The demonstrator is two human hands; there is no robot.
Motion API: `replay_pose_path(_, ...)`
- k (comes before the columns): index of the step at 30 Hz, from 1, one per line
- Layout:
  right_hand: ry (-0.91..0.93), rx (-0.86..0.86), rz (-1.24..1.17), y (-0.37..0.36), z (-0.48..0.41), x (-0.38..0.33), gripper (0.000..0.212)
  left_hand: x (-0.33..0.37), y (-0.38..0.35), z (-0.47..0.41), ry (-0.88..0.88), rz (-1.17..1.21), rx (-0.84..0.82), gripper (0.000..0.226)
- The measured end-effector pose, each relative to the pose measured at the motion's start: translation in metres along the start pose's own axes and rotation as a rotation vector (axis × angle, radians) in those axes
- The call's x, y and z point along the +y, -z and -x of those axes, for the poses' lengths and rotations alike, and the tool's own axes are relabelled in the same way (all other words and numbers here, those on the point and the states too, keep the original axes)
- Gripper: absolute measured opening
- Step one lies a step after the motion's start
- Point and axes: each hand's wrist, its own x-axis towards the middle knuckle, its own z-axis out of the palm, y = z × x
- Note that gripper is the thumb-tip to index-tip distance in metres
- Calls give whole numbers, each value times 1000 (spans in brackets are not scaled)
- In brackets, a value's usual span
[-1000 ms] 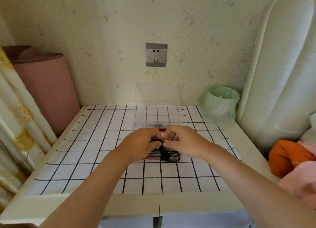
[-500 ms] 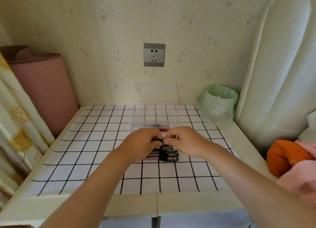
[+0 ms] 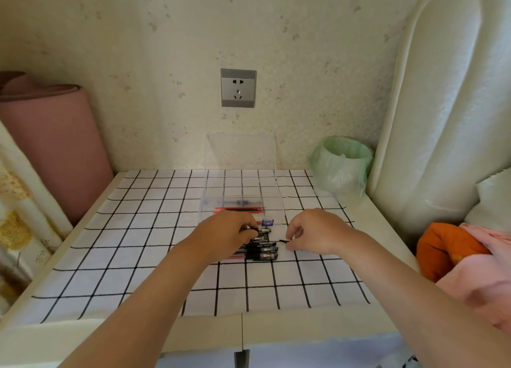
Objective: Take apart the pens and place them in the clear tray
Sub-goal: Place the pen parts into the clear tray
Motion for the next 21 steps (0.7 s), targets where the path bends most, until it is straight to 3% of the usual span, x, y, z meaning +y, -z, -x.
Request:
replay_pose_path(5,45,-3,4,-4,0,-1,14,4,2,1,-1,64,-6,19)
replay_pose_path(11,96,75,14,-4,-4,-2,12,2,2,2,-11,46,-8,16)
replay_pose_path(15,151,166,-114,-3,-5,-8,12,0,6,3,-8,22,-4,15)
replay_pose_path(21,263,150,-257,-6,-1,-24,11,-3,9,8,-23,29,-6,18)
